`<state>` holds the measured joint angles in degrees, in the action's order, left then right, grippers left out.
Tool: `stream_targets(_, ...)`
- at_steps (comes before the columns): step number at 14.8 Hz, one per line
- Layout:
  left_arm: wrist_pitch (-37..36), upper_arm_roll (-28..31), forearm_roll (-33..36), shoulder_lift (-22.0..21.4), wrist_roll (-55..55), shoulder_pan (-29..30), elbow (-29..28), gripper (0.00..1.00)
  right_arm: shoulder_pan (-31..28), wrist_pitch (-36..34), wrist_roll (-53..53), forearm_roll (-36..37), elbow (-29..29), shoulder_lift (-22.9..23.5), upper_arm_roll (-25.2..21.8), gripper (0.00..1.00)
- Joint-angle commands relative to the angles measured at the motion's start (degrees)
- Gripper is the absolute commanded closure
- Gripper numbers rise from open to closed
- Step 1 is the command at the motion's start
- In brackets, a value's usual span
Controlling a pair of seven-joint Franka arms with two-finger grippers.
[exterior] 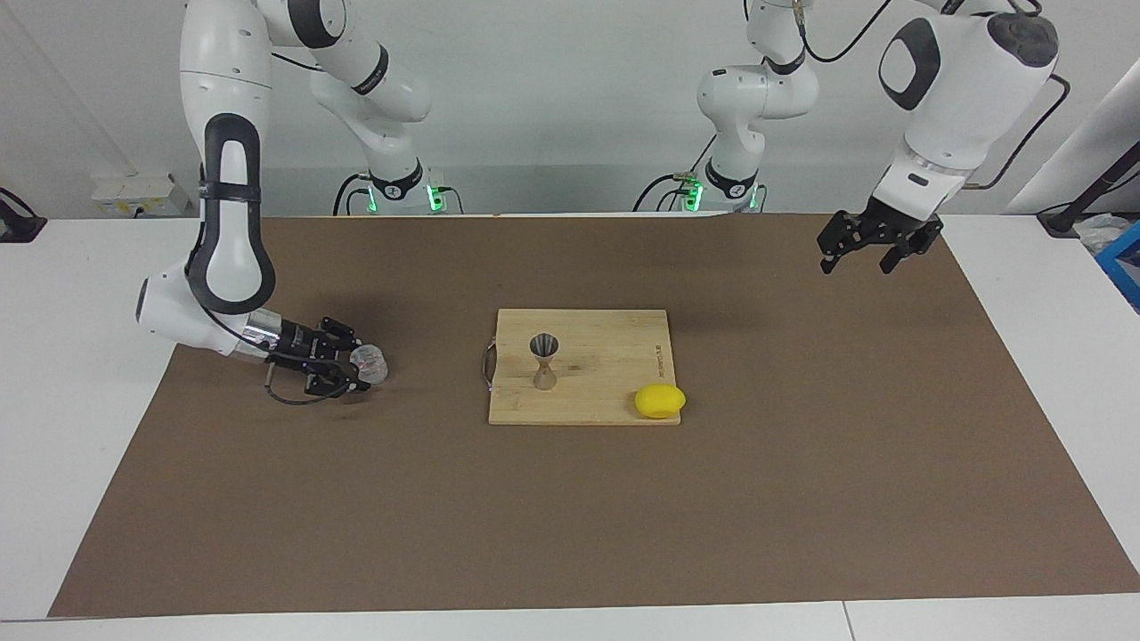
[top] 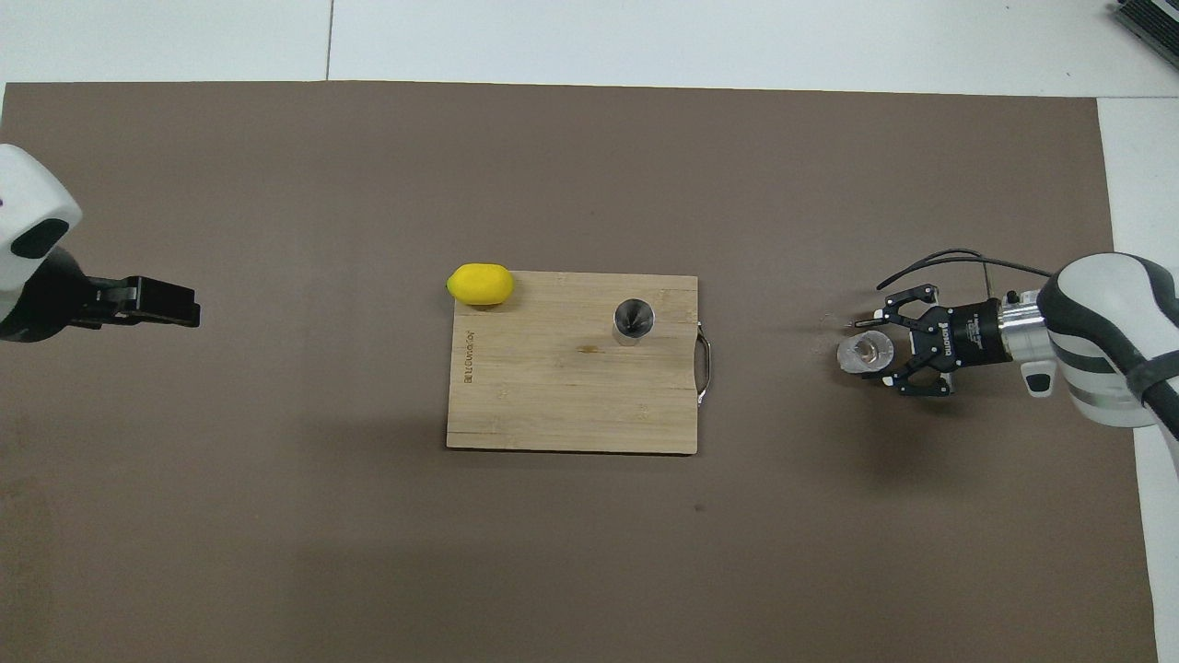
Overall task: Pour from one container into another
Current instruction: 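Withdraw the left gripper to rest while the right gripper grasps the glass, then lift the clear glass with the right gripper over the metal cup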
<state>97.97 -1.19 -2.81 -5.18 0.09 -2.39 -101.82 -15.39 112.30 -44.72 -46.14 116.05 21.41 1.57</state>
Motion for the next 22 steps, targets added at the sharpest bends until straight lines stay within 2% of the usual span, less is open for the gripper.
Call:
stream_targets(1,-8.9,-0.5,2.0,1.0,2.3,0.5,7.8,0.00,-0.4,-0.9,0.7,-1.9,1.5,-1.9,0.3,0.79)
stream_targets(3,-13.5,-0.4,2.6,2.6,4.6,1.1,12.6,0.00,0.1,-1.6,-0.7,-1.9,1.0,-3.2,0.3,1.00)
stream_targets(7,-12.5,-1.0,1.8,2.4,4.1,2.9,12.2,0.00,4.8,-0.7,-10.2,-0.9,-1.1,-6.6,0.1,1.00)
stream_targets(11,-12.0,-0.4,1.4,2.4,2.2,0.6,12.2,0.00,11.9,2.8,-16.5,3.0,-2.4,-8.0,0.0,1.00)
stream_targets(16,-12.1,-0.3,1.6,2.2,1.8,0.3,12.0,0.00,19.9,6.1,-24.4,9.8,-5.7,-7.6,0.1,1.00)
stream_targets(18,-12.2,-0.3,1.6,1.5,1.7,0.1,10.2,0.00,22.4,6.3,-28.6,12.1,-7.8,-7.4,0.1,1.00)
stream_targets(22,-12.5,-0.3,1.7,1.1,1.7,0.3,10.0,0.00,28.3,5.5,-42.6,20.4,-14.3,-5.4,0.3,1.00)
